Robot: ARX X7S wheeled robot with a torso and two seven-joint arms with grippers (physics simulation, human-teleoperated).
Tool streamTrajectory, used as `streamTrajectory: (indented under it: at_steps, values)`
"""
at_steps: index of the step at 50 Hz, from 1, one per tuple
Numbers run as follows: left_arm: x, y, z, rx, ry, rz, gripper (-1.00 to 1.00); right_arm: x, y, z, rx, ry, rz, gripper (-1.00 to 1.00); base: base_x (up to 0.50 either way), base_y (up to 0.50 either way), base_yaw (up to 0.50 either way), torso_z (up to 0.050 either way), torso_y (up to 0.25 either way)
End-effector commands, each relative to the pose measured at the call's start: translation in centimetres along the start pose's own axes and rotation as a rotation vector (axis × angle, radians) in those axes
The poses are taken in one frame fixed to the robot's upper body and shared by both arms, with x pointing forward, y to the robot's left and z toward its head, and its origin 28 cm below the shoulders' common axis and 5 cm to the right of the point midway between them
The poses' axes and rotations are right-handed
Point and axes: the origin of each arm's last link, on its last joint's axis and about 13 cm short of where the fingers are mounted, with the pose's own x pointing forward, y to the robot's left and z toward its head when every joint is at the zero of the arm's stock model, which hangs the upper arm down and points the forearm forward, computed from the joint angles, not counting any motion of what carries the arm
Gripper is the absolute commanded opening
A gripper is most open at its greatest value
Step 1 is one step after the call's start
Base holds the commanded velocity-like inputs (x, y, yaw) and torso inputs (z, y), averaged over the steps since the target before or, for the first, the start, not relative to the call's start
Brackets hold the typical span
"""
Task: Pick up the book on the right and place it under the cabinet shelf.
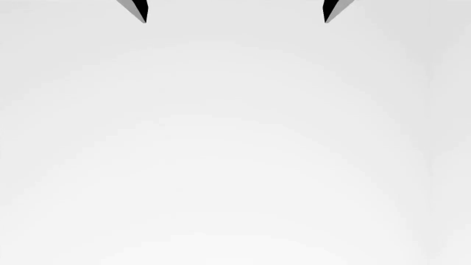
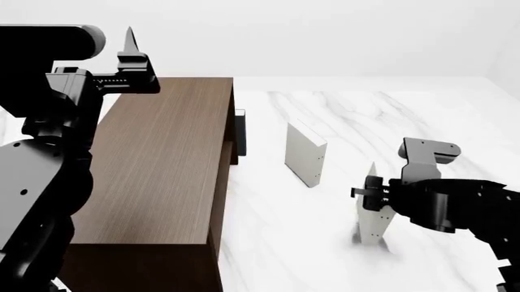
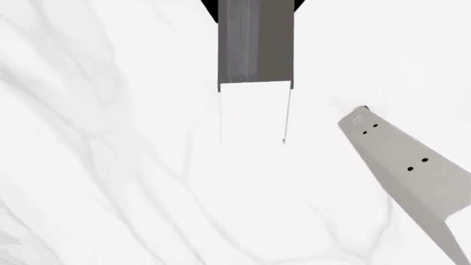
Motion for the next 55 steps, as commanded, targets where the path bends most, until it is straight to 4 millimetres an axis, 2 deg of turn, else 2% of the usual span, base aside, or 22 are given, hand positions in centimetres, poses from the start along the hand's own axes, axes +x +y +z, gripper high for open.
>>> streamTrajectory:
  at_steps: [1, 9, 15, 29, 40, 55]
  values:
    - [0.0, 0.0, 0.0, -0.001, -0.001, 0.001, 1.00, -0.7, 0.0, 0.0, -0.021, 0.007, 0.001, -1.00, 0.00, 0.00, 0.00, 0.000, 0.000]
    - [0.0, 0.1, 0.1, -0.002, -0.004, 0.001, 1.00, -3.0, -0.2, 1.1, -0.048, -0.023, -0.007, -1.00, 0.00, 0.00, 0.00, 0.000, 0.000]
    - [0.1, 0.0, 0.3, -0.002, -0.007, 0.003, 1.00, -5.6, -0.1, 2.1, -0.062, -0.081, 0.008, -1.00, 0.00, 0.00, 0.00, 0.000, 0.000]
    - [0.1, -0.1, 0.8, 0.001, -0.015, 0.000, 1.00, -9.5, -0.2, 3.2, -0.055, -0.201, 0.048, -1.00, 0.00, 0.00, 0.00, 0.000, 0.001]
    - [0.0, -0.1, 1.2, 0.001, -0.024, 0.004, 1.00, -11.4, 0.1, 1.6, 0.031, -0.332, 0.197, -1.00, 0.00, 0.00, 0.00, 0.000, 0.001]
    - [-0.1, -0.2, 1.2, 0.006, -0.025, 0.002, 1.00, -11.6, 0.3, -0.9, 0.117, -0.395, 0.324, -1.00, 0.00, 0.00, 0.00, 0.000, 0.001]
